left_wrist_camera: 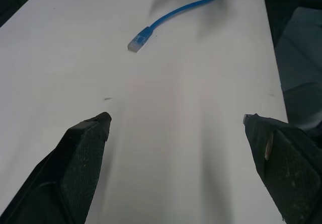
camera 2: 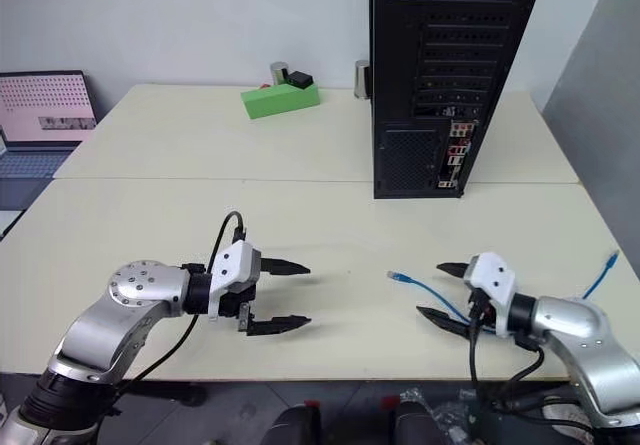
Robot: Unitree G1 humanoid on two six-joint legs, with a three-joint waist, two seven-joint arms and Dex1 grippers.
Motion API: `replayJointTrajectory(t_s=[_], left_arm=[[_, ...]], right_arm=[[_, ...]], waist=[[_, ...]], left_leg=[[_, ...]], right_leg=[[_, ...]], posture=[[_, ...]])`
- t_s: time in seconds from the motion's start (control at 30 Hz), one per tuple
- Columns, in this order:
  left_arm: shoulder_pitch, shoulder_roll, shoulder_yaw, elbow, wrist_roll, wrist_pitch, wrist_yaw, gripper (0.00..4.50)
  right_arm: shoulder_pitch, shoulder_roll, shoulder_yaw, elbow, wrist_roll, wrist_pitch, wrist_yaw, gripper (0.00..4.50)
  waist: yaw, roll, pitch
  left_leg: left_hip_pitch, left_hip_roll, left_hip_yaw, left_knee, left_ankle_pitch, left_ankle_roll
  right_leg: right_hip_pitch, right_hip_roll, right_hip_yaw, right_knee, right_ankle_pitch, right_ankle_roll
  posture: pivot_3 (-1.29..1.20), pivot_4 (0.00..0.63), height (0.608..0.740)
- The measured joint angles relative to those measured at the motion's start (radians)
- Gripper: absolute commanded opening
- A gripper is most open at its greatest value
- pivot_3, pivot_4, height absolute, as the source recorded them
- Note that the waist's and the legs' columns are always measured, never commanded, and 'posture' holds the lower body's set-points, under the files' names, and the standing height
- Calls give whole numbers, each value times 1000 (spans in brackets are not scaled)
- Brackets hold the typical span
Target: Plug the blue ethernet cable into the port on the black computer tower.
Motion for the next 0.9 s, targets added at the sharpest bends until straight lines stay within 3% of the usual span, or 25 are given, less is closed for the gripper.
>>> replayJointTrajectory(t_s=[0.4, 0.43, 0.9], left_arm=[[-8, -2, -22, 0, 1, -18, -4, 4500], [-8, -3, -24, 0, 1, -19, -3, 4500], [-34, -7, -45, 21, 31, -40, -2, 4500]], right_arm=[[-164, 91, 109, 255, -100, -26, -18, 4433], [-167, 90, 110, 267, -103, -26, -12, 4068], [-198, 84, 134, 301, -141, -59, 25, 1011]], waist=[[3, 0, 0], [3, 0, 0], [2, 0, 0]], left_leg=[[0, 0, 0, 0, 0, 0], [0, 0, 0, 0, 0, 0], [1, 0, 0, 0, 0, 0]], right_leg=[[0, 0, 0, 0, 0, 0], [0, 0, 0, 0, 0, 0], [0, 0, 0, 0, 0, 0]], posture=[[0, 150, 740], [0, 150, 740], [0, 150, 740]])
